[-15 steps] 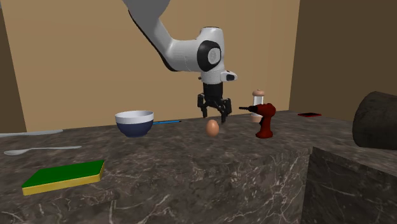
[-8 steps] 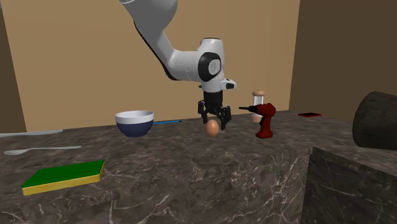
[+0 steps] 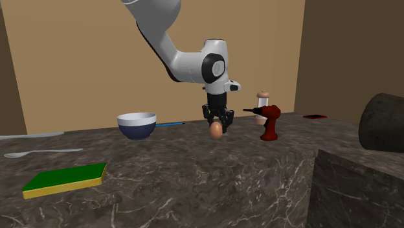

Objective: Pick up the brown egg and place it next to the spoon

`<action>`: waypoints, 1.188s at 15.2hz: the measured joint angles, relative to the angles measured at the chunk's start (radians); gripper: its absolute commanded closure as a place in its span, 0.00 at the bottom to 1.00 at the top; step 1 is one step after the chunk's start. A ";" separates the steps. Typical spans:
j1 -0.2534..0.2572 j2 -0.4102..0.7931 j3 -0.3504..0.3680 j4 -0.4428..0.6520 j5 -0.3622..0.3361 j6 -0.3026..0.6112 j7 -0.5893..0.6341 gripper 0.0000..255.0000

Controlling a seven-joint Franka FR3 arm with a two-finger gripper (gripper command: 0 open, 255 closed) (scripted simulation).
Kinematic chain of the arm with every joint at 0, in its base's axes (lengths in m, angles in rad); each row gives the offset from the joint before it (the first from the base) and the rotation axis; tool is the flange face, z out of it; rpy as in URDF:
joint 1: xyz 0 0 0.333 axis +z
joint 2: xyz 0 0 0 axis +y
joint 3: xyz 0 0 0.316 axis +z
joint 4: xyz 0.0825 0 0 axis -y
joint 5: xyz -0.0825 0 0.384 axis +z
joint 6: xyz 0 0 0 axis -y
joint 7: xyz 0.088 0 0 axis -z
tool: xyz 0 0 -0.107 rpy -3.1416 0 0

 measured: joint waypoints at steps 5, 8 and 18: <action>0.000 0.000 0.000 0.000 0.000 0.000 0.000 1.00; 0.000 0.000 0.000 0.000 0.000 0.000 0.000 1.00; -0.001 -0.044 0.000 0.061 0.000 -0.106 0.006 1.00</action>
